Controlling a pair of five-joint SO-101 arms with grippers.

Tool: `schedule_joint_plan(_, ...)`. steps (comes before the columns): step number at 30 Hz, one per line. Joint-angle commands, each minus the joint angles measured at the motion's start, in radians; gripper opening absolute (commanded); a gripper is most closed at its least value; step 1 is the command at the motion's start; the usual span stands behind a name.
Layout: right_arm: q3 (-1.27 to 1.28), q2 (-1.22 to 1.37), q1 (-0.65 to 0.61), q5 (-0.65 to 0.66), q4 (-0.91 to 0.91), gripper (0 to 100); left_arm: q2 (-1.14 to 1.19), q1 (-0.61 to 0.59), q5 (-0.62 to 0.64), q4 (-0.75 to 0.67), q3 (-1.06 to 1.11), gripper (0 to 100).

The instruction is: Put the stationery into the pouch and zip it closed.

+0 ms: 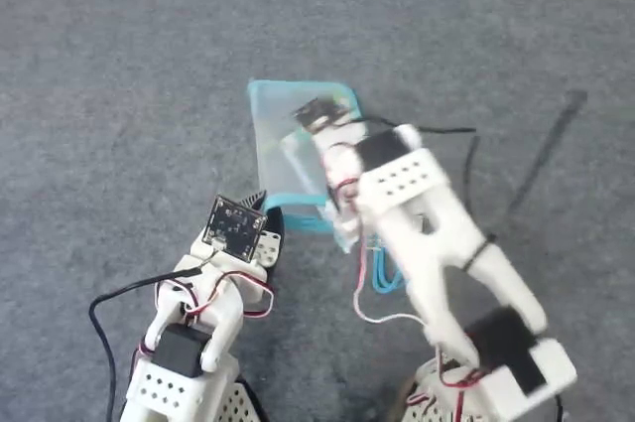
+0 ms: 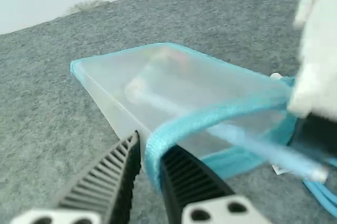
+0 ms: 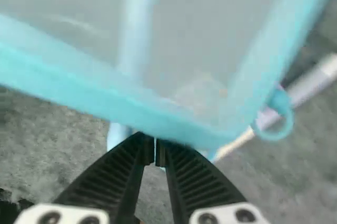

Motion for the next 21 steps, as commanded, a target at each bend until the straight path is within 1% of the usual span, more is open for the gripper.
schedule_joint_plan(1, -0.046, -0.024, -0.077, -0.005, -0.045, 0.8, 0.002, 0.017, -0.089, -0.021, -0.005, 1)
schedule_joint_plan(3, -0.046, -0.071, -0.081, -0.006, -0.054, 0.8, 0.002, 0.017, -0.146, -0.023, -0.007, 1)
schedule_joint_plan(7, -0.021, -0.208, -0.073, -0.009, -0.084, 0.8, 0.002, 0.015, -0.147, -0.026, -0.007, 1)
schedule_joint_plan(10, 0.069, -0.268, -0.059, -0.009, -0.153, 0.9, 0.002, 0.009, -0.127, -0.028, -0.007, 1)
schedule_joint_plan(13, 0.149, -0.266, -0.036, -0.008, -0.216, 0.9, 0.002, 0.006, -0.081, -0.028, -0.007, 1)
schedule_joint_plan(15, 0.169, -0.251, -0.027, -0.008, -0.226, 0.9, 0.002, 0.006, -0.069, -0.028, -0.007, 1)
schedule_joint_plan(19, 0.153, -0.229, -0.035, -0.009, -0.236, 1.0, 0.002, 0.006, -0.063, -0.028, -0.007, 1)
schedule_joint_plan(21, 0.126, -0.228, -0.041, -0.041, -0.231, 1.0, 0.002, 0.006, -0.063, -0.028, -0.007, 1)
